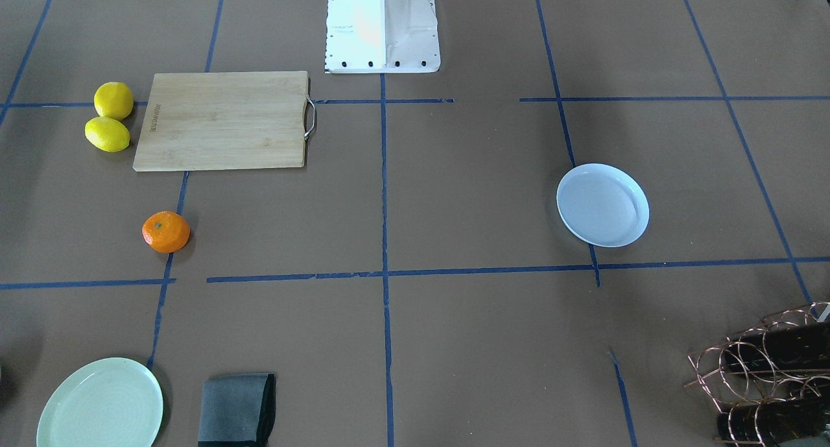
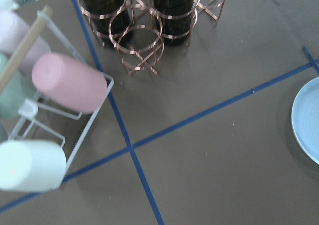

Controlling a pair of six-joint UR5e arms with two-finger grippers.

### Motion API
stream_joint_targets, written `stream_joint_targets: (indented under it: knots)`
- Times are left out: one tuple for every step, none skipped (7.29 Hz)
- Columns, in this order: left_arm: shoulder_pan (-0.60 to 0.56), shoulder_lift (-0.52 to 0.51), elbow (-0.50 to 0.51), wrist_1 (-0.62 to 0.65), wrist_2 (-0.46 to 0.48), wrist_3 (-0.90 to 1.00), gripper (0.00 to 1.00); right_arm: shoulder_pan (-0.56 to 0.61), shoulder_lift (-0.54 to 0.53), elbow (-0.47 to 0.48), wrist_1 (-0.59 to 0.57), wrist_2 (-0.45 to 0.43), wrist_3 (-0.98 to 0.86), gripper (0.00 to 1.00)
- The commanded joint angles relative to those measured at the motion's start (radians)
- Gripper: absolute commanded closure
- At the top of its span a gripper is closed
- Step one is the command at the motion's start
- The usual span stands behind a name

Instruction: Pick orange to plate

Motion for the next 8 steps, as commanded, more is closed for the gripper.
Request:
stream_joint_targets:
  knots:
    - [0.002,0.002,0.022,-0.172,-0.005,-0.201,0.0,0.0,0.001,0.003,0.005,0.011,0.007,0.0]
    - [0.02,0.01,0.019,-0.256,-0.006,-0.228,0.0,0.0,0.001,0.008,0.007,0.011,0.006,0.0]
    - [0.084,0.031,0.021,-0.27,-0.055,-0.275,0.0,0.0,0.002,0.011,0.004,0.014,0.012,0.0]
    - [0.163,0.035,0.012,-0.283,-0.036,-0.488,0.0,0.0,0.002,0.01,0.004,0.015,0.012,0.0]
    - [0.237,0.042,0.001,-0.298,0.047,-0.59,0.0,0.0,0.002,0.008,0.004,0.015,0.012,0.0]
    - [0.296,0.044,0.001,-0.298,0.108,-0.695,0.0,0.0,0.002,0.006,0.004,0.015,0.012,0.0]
    - [0.372,0.045,0.001,-0.3,0.197,-0.822,0.0,0.0,0.001,0.006,0.004,0.015,0.012,0.0]
    - [0.472,0.041,0.002,-0.298,0.286,-0.973,0.12,0.0,0.001,0.006,0.004,0.015,0.01,0.0]
